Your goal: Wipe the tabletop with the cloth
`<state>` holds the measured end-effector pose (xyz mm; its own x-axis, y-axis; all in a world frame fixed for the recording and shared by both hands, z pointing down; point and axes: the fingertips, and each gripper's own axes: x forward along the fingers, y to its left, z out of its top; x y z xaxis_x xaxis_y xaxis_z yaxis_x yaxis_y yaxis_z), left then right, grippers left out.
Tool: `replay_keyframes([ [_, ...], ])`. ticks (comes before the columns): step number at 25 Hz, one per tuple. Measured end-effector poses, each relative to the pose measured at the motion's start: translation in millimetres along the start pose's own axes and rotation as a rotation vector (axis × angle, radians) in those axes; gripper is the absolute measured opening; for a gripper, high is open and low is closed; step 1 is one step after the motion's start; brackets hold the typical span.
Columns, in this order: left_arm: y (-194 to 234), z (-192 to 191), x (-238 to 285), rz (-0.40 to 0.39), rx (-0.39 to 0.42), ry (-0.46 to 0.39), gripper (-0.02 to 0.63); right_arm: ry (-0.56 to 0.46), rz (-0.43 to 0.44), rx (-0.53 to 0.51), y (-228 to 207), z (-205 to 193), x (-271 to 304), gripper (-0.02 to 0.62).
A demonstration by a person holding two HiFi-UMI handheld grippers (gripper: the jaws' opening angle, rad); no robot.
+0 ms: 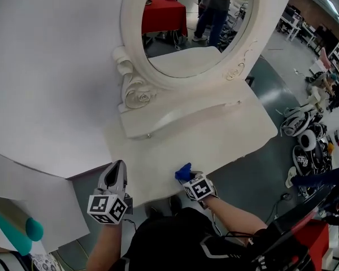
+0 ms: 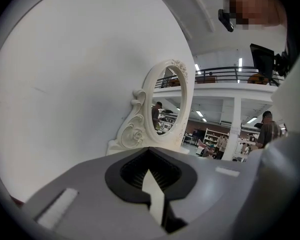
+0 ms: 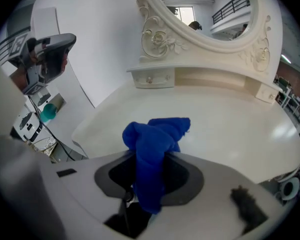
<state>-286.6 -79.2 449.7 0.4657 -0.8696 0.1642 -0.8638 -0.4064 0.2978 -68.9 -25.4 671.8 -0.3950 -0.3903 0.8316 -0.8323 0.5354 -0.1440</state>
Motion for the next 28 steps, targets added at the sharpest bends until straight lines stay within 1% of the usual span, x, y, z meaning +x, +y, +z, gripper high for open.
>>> replay_keyframes([
  [3, -3.0, -2.6, 2.2, -0.033, -0.002, 0.006, 0.008, 0.012, -0.006, 0.008, 3.5, -11.8, -4.6, 0.133],
  [7, -7.7, -8.1, 11.2, -0.077, -0.013, 0.006, 0.008, 0.025, 0.003, 0.084, -4.1, -17.6, -7.4, 0.133],
  [9, -9.5, -6.3, 13.7, -0.114, -0.004, -0.015, 0.008, -0.002, 0.007, 0.112, -6.5, -6.1, -10.1, 0.133],
  [11, -7.9, -3.6, 18.4, -0.134, -0.004, -0.033, 0.008, -0.052, -0.003, 0.107, -11.0, 15.5, -9.3, 0.133],
  [14, -5.2, -3.4, 18.9, -0.096, -0.017, -0.032, 0.008, -0.091, -0.032, 0.084, -30.7, 49.8, -4.5, 0.133],
  [18, 2.0, -5.6, 19.9, -0.046, 0.019, -0.014, 0.008, -0.134, -0.046, 0.082, -65.5, 100.6, 14.6, 0.133],
  [21, 7.7, -8.5, 24.0, 0.012, 0.006, -0.011, 0.008, -0.131, -0.058, 0.072, -88.8, 128.0, 31.6, 0.133],
  [24, 7.1, -7.7, 27.3, 0.075, -0.005, -0.012, 0.008, -0.115, -0.043, 0.036, -104.0, 148.1, 50.8, 0.133],
  [28, 4.7, -13.5, 26.2, 0.141, -0.005, 0.015, 0.008, -0.096, -0.020, 0.008, -114.3, 165.9, 77.9, 0.133],
])
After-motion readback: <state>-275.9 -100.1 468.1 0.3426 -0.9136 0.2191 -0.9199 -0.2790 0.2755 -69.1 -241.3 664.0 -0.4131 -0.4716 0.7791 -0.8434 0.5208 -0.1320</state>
